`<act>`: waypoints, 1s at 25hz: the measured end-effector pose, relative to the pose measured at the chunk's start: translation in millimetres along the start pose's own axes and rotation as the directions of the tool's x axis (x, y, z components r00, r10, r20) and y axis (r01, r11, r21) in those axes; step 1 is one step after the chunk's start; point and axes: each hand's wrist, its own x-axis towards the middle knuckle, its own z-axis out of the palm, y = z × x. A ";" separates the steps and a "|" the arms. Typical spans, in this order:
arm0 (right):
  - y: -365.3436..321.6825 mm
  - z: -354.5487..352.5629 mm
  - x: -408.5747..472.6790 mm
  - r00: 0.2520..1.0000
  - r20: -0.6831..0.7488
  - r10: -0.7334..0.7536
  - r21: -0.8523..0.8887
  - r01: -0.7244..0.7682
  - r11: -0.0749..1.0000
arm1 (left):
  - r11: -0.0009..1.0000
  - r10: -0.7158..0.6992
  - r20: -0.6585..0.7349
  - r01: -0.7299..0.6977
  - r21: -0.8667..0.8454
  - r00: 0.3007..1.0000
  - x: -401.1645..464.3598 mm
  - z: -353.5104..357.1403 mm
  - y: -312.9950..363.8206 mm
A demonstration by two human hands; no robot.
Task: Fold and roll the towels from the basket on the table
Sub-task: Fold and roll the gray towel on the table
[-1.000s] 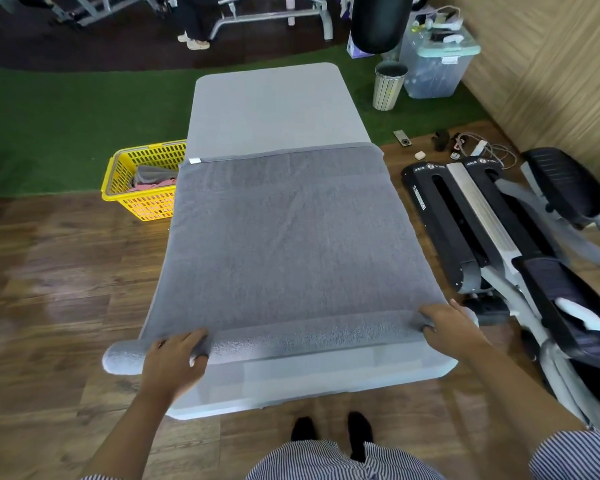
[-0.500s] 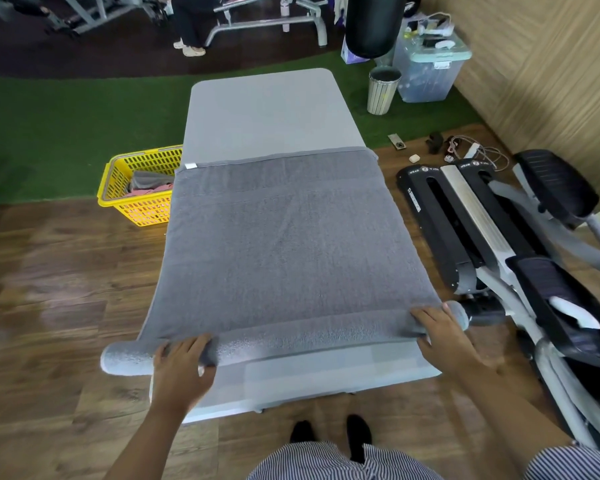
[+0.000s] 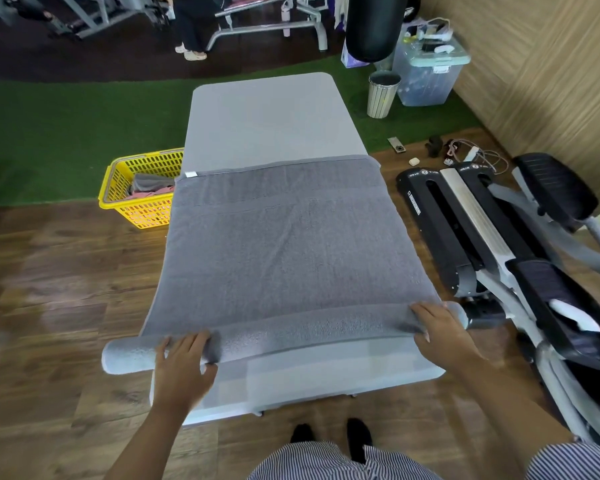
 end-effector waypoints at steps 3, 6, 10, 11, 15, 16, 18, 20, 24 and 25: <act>3.2 -5.3 0.3 1.000 0.019 0.006 -0.043 -0.005 0.999 | 1.000 -0.018 0.023 0.019 -0.022 1.000 5.2 -3.4 4.9; 5.4 -19.3 6.3 0.989 0.146 0.022 -0.129 -0.003 0.992 | 0.999 0.051 0.040 -0.050 -0.020 0.998 8.5 -8.6 -0.9; 7.3 -20.2 10.3 0.999 0.026 -0.033 -0.120 0.036 0.992 | 0.997 0.065 0.001 -0.065 -0.033 0.998 11.7 -14.8 -3.6; 4.5 -18.9 11.3 0.999 -0.023 -0.038 -0.089 0.036 0.995 | 0.998 0.052 -0.008 -0.052 -0.038 0.999 10.6 -14.3 -2.3; 2.5 -11.7 9.5 0.999 0.038 0.000 0.020 0.000 1.000 | 0.997 0.051 0.047 -0.048 -0.065 0.998 6.4 -5.2 -3.4; 4.3 -9.5 8.0 0.997 0.076 -0.006 0.001 0.006 1.000 | 0.996 0.057 0.056 -0.053 -0.068 0.997 7.4 -3.9 -4.7; 5.8 -7.7 6.6 0.995 0.100 -0.010 -0.025 0.012 1.000 | 0.997 0.035 0.070 -0.030 -0.071 0.997 9.3 -6.1 -4.5; 3.8 -11.2 6.7 0.994 0.099 0.034 0.018 -0.036 0.999 | 0.998 0.031 0.082 -0.026 -0.060 0.996 9.7 -7.6 -2.3; -2.2 -22.4 8.1 0.988 0.150 0.031 -0.094 -0.017 0.995 | 0.995 0.079 0.059 -0.075 -0.063 0.995 7.6 -10.6 -4.1; -0.2 -21.4 9.0 0.990 0.139 0.026 -0.101 -0.012 0.995 | 0.994 0.090 0.037 -0.088 -0.065 0.995 7.5 -12.0 -6.0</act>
